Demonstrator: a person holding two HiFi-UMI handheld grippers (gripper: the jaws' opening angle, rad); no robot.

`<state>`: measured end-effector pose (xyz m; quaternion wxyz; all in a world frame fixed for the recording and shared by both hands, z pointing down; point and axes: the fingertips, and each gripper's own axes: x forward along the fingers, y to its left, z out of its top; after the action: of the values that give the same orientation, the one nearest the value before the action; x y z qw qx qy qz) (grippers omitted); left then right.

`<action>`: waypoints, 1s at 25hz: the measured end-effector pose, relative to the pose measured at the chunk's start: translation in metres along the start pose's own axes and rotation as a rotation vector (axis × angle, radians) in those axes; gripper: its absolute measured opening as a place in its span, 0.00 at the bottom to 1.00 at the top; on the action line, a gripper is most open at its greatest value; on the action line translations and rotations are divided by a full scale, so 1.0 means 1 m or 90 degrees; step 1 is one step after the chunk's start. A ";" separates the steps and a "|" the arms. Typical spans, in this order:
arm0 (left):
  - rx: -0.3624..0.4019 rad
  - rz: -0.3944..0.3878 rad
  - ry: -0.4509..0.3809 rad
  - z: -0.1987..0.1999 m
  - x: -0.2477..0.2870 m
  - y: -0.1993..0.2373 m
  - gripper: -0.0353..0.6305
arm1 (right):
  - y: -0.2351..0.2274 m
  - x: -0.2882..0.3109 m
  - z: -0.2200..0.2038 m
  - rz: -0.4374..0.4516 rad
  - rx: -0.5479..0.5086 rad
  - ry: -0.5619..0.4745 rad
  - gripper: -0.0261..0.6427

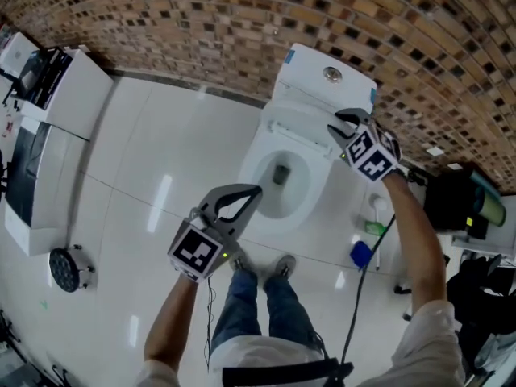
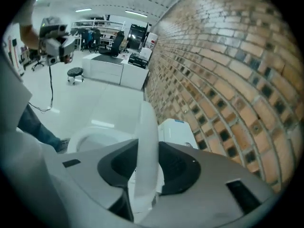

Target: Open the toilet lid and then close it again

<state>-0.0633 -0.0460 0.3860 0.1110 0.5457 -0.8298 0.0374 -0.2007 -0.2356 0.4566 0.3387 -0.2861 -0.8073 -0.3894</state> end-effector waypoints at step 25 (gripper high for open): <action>-0.067 0.078 0.029 -0.165 -0.068 -0.031 0.05 | 0.460 0.141 -0.107 -0.067 -0.101 0.026 0.35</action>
<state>0.0144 0.0324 0.5299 0.1560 0.4860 -0.8598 0.0130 0.0822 -0.0501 0.8151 0.3104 -0.2613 -0.7808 -0.4751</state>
